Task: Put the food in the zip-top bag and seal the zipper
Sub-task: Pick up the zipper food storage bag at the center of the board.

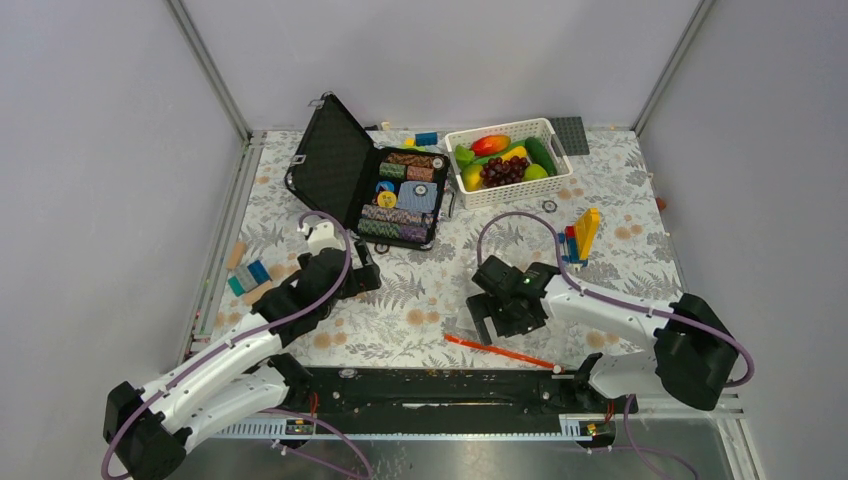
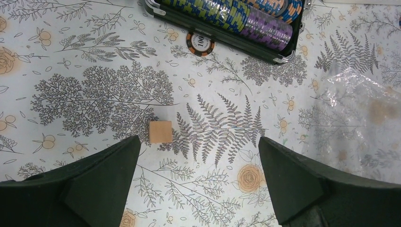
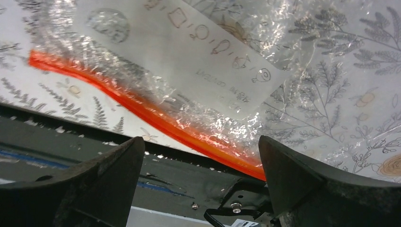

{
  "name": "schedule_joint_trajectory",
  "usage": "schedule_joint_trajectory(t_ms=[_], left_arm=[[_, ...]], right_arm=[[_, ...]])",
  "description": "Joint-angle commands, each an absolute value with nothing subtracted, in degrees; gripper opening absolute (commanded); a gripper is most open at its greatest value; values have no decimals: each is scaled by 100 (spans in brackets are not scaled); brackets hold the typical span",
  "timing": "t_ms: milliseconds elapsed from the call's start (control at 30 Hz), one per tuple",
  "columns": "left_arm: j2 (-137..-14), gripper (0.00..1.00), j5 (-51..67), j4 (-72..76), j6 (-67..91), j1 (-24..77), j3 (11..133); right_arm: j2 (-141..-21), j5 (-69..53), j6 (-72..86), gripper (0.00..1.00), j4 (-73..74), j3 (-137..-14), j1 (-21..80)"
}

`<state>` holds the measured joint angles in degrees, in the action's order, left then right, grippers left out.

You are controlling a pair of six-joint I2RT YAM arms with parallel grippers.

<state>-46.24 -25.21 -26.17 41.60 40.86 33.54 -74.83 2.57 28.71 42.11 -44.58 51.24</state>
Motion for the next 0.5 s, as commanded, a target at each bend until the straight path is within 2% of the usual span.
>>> schedule_joint_trajectory(t_ms=[0, 67, 267, 467], left_arm=[[-4563, 99, -2409, -2395, 4114, 4080, 3346], [-4572, 99, -2410, -2400, 4118, 4082, 3351], [-4538, 99, -2400, -2417, 4157, 4087, 3315], [-4501, 99, -2347, -2417, 4157, 4083, 3307]], right_arm=[[-7685, 658, 3289, 98, 4017, -4274, 5201], [-7823, 752, 3330, 100, 3951, -4263, 5219], [-8070, 526, 3388, 93, 3590, -4122, 5265], [-8277, 455, 3547, 82, 3274, -3966, 5295]])
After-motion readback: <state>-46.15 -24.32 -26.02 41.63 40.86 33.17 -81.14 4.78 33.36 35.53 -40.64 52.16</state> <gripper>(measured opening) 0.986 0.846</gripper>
